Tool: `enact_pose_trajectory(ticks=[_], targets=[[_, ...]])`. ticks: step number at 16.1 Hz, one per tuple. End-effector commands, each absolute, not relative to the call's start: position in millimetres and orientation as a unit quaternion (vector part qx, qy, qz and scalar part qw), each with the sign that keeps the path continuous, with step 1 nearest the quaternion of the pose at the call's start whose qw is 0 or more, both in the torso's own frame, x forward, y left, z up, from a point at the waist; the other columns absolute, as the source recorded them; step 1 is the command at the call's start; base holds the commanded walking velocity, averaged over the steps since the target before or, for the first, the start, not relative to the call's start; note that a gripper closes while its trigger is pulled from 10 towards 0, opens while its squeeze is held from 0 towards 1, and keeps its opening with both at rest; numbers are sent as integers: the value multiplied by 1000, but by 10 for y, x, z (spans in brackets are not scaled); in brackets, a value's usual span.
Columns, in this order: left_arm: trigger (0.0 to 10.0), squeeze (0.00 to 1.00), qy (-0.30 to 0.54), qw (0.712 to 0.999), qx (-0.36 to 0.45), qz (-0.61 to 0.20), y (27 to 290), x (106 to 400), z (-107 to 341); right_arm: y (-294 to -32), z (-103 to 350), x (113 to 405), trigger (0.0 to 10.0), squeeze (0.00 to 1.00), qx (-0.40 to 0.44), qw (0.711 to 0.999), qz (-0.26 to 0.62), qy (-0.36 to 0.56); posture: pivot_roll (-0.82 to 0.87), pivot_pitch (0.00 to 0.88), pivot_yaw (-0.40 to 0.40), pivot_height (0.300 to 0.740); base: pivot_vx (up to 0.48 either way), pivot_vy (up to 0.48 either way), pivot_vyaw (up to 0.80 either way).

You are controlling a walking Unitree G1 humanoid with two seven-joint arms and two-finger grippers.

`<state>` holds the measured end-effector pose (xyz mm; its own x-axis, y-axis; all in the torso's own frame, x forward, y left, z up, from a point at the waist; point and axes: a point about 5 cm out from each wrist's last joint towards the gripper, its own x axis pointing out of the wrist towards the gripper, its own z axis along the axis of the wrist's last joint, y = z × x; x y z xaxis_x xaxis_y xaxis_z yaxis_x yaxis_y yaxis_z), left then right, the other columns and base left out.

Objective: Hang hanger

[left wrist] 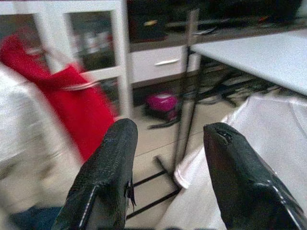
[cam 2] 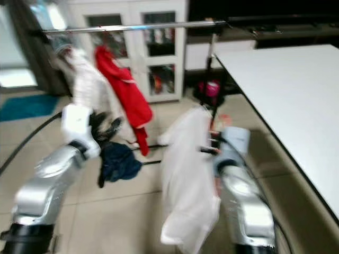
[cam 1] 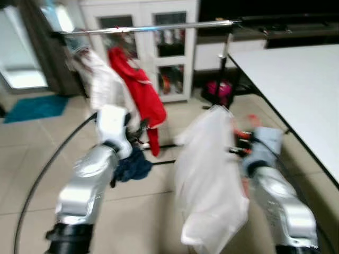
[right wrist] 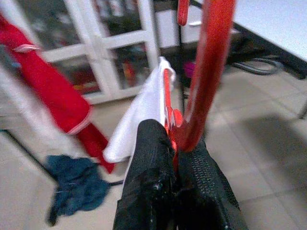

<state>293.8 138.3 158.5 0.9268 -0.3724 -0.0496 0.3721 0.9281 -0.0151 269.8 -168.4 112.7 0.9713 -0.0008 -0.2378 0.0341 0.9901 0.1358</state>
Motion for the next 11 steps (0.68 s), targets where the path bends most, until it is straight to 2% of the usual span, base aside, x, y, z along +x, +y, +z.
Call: enact_pose_trajectory(ticks=[1,7,11], targets=[[10000,0,36,985,4,-167,1505,2928,1556,-1556,1242,2725,10000,0,77,993,16,92,-147,0,65,740,326,0,0],[10000,0,43,984,6,-171,1487,2924,1548,-1562,1236,2696,10000,0,44,995,7,85,-154,0,69,740,326,0,0],[10000,0,44,985,6,-169,1497,2921,1551,-1555,1231,2696,10000,0,50,995,11,88,-149,0,64,740,326,0,0]])
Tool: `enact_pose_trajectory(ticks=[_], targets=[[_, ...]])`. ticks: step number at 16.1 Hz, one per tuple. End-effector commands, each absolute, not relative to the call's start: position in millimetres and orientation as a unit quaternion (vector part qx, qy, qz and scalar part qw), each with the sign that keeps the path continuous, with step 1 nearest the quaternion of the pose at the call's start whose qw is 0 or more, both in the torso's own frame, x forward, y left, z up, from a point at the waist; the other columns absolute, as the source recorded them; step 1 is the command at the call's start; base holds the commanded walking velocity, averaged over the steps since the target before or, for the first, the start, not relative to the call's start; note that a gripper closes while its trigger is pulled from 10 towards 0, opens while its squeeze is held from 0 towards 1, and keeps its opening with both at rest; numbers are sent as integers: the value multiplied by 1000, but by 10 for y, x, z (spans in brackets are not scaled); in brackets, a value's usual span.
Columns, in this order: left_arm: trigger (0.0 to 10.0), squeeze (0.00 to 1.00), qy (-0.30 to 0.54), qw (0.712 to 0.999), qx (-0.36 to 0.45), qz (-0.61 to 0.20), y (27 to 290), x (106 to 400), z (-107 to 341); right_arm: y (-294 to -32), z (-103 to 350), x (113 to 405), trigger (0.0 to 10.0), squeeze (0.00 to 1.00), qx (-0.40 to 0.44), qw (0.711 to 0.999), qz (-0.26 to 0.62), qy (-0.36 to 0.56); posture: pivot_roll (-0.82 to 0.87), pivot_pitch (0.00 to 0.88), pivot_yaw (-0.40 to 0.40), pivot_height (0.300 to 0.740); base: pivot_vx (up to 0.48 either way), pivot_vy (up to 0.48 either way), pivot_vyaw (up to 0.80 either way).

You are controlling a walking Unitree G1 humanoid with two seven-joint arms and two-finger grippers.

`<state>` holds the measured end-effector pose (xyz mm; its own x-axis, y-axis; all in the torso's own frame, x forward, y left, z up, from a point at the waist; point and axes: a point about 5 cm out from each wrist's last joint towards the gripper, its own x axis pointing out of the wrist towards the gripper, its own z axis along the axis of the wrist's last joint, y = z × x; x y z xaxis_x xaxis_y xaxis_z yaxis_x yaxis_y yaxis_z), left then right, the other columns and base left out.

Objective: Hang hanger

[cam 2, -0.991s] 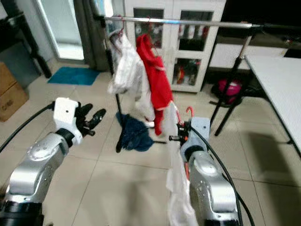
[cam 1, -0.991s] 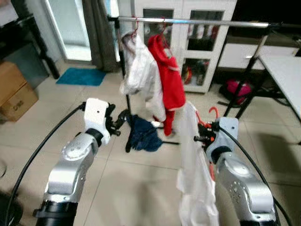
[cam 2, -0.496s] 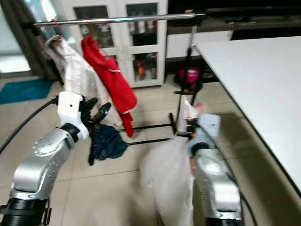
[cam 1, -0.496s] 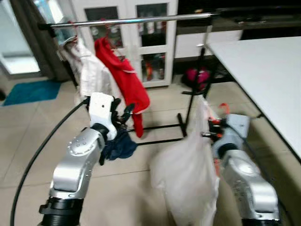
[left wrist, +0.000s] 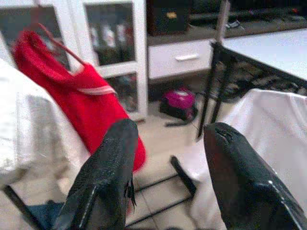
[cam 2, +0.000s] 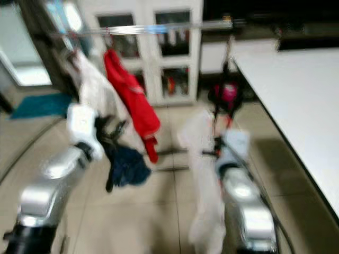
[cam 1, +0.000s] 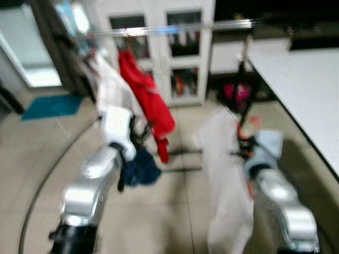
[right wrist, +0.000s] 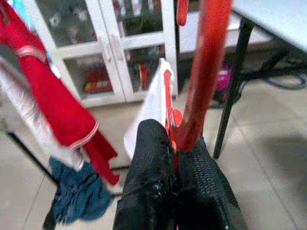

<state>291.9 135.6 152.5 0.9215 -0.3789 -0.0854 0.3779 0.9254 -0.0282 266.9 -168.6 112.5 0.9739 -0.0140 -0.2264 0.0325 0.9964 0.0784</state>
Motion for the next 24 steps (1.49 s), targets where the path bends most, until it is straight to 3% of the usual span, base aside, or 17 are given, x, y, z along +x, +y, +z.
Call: enact_pose_trajectory(ticks=[1,7,24], targets=[[10000,0,44,985,7,-169,1500,2922,1552,-1555,1231,2699,10000,0,52,995,12,89,-148,0,63,740,330,0,0],[10000,0,45,984,10,-173,1487,2922,1554,-1571,1218,2698,10000,0,69,993,11,93,-149,0,65,740,334,0,-582],[10000,0,45,983,11,-178,1465,2889,1527,-1530,1235,2699,10000,0,45,994,42,87,-150,0,47,740,336,0,0]])
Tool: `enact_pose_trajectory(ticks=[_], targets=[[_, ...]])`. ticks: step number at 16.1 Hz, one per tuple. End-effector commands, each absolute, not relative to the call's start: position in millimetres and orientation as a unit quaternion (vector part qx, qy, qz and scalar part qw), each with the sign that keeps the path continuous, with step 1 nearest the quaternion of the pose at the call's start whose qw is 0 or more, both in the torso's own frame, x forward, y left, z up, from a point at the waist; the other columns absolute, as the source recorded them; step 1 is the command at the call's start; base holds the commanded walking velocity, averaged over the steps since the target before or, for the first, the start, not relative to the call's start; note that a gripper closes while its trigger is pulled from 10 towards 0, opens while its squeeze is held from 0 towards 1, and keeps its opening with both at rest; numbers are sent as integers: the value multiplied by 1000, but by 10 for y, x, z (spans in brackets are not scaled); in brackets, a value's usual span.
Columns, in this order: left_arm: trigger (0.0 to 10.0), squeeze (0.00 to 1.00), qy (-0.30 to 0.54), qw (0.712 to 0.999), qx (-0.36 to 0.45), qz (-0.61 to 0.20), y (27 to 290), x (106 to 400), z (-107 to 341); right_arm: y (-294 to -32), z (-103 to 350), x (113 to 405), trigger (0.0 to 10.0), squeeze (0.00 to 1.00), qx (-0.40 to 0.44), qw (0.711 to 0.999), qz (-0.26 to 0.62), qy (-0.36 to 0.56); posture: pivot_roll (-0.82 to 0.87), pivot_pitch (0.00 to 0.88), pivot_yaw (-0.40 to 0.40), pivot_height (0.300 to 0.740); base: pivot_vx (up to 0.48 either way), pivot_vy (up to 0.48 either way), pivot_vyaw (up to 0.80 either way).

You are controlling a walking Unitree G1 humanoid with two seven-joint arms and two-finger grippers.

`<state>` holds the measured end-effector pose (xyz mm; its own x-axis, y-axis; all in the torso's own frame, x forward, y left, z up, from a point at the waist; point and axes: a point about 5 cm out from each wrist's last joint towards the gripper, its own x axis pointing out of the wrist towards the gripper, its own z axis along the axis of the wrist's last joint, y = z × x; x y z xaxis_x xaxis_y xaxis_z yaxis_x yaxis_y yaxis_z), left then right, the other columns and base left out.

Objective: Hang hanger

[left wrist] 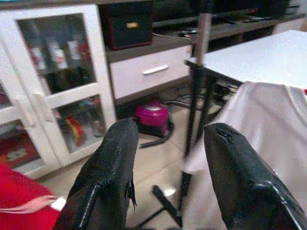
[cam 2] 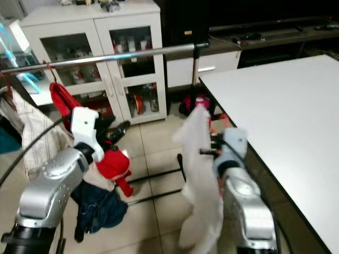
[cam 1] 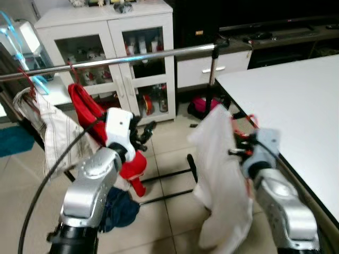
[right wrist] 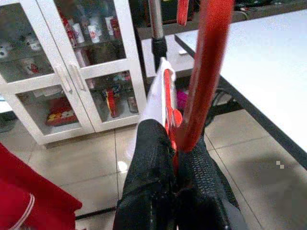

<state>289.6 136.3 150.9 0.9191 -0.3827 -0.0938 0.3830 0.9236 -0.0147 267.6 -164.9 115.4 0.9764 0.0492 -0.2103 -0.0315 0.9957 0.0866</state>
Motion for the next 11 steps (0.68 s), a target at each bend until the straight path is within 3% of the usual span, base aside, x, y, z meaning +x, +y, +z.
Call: enact_pose_trajectory(ticks=[1,4,9,11], targets=[[10000,0,46,983,11,-178,1466,2886,1524,-1528,1237,2699,10000,0,41,994,44,86,-150,0,48,740,330,0,0],[10000,0,45,982,21,-185,1456,2877,1522,-1508,1247,2707,10000,0,19,995,59,83,-147,0,52,740,335,0,0],[10000,0,44,980,26,-191,1443,2869,1525,-1452,1260,2698,10000,0,1,994,78,78,-145,0,53,740,336,0,750],[10000,0,45,980,30,-191,1455,2869,1517,-1459,1313,2711,10000,0,-17,994,84,67,-145,0,51,740,334,0,0]])
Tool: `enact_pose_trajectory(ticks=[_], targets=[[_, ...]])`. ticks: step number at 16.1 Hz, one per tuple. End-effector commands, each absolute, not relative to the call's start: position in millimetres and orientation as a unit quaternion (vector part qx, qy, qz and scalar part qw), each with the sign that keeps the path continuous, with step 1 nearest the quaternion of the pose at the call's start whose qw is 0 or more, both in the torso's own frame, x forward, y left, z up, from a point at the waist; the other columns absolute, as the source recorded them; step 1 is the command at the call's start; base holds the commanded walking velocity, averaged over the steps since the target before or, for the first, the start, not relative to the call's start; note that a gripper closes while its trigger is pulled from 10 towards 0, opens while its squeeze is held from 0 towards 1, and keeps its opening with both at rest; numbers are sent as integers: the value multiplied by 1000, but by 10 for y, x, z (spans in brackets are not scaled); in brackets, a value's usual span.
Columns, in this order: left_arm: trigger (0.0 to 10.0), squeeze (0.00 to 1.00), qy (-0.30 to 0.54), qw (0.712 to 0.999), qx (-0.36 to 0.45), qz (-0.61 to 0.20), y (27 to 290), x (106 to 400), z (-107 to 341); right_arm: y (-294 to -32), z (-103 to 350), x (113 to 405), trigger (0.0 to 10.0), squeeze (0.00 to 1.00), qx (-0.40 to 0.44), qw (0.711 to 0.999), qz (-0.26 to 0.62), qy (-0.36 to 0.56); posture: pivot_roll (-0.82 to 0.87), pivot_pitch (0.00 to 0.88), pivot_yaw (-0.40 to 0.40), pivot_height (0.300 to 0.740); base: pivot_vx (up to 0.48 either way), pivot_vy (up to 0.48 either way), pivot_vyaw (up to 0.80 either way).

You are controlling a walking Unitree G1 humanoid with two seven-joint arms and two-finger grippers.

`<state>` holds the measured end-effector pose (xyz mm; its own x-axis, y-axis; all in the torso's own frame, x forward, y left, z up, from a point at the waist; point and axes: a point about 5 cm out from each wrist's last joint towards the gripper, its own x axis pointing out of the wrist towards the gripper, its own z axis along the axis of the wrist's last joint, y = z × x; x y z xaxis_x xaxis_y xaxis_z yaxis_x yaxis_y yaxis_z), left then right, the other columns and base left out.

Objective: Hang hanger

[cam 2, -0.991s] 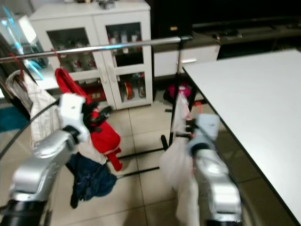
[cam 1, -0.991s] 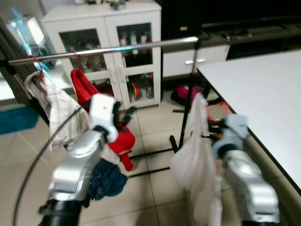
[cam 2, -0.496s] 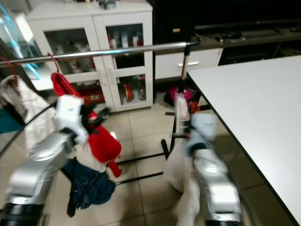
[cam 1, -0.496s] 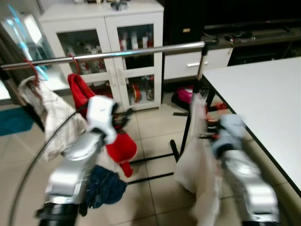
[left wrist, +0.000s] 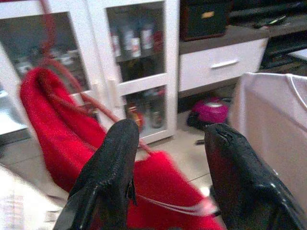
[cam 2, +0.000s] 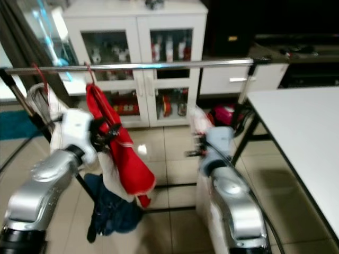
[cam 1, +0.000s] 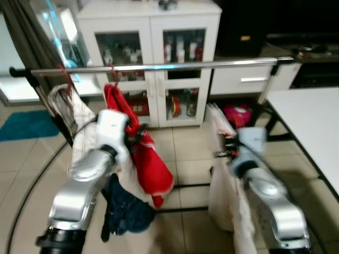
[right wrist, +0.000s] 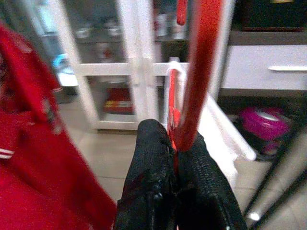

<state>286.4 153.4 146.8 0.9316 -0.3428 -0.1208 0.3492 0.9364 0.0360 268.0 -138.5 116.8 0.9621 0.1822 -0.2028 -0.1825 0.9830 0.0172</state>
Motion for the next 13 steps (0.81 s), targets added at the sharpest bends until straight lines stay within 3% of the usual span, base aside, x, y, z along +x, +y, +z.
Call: enact_pose_trajectory(ticks=[1,7,11,13], targets=[[10000,0,45,980,31,-191,1454,2868,1516,-1465,1329,2718,10000,0,-32,994,86,64,-144,0,50,740,337,0,0],[10000,0,39,980,42,-189,1467,2848,1525,-1511,1612,2833,10000,0,-45,995,84,-1,-134,0,37,740,332,0,0],[10000,0,31,971,44,-231,1387,2800,1545,-1554,1872,2950,10000,0,-31,994,87,-61,-132,0,35,740,0,0,0],[10000,0,31,967,49,-247,1344,2795,1543,-1549,1895,3090,10000,0,-27,994,90,-49,-132,0,39,740,0,0,0]])
